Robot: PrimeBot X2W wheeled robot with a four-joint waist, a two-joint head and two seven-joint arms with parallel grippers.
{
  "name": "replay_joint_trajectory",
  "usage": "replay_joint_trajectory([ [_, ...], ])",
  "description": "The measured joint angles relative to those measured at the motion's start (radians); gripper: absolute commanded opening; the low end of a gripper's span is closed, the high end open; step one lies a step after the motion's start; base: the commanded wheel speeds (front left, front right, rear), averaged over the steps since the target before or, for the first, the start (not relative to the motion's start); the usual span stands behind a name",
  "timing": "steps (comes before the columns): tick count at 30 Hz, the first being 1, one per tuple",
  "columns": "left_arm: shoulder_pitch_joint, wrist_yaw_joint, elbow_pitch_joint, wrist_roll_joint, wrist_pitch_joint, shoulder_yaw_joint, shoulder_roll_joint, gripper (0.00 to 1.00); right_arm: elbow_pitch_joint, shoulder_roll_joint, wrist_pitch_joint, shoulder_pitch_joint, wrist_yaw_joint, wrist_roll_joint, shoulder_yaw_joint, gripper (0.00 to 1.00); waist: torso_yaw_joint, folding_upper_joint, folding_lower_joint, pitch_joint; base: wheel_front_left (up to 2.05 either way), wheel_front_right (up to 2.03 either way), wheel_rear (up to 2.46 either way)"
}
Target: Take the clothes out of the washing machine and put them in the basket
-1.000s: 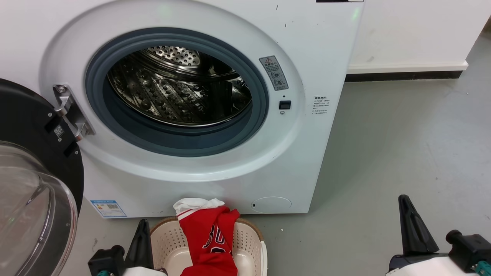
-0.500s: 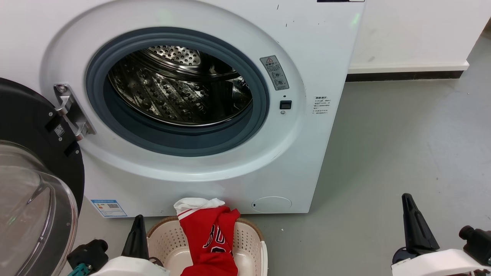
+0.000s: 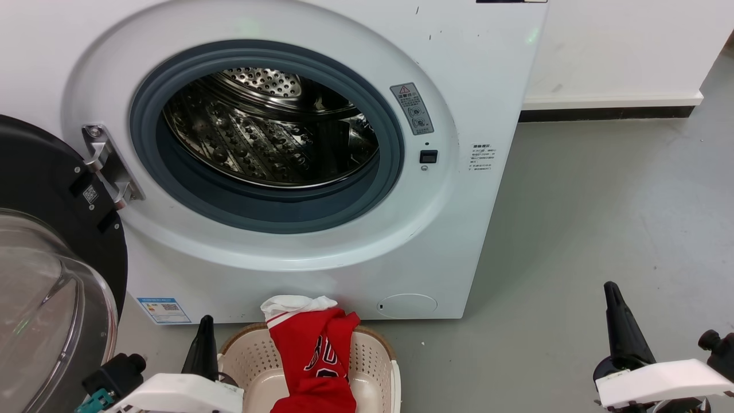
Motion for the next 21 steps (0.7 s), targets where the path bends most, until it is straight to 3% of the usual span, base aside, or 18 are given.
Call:
replay_joint_trajectory([
  [21, -0.038, -0.032, 0.015, -0.275, 0.069, 0.028, 0.000, 0.00, 0.042, -0.006, 0.061, -0.038, 0.000, 0.281, -0.011, 0.00, 0.004, 0.0001, -0.0001, 0.001, 0.00, 0.00, 0.00],
])
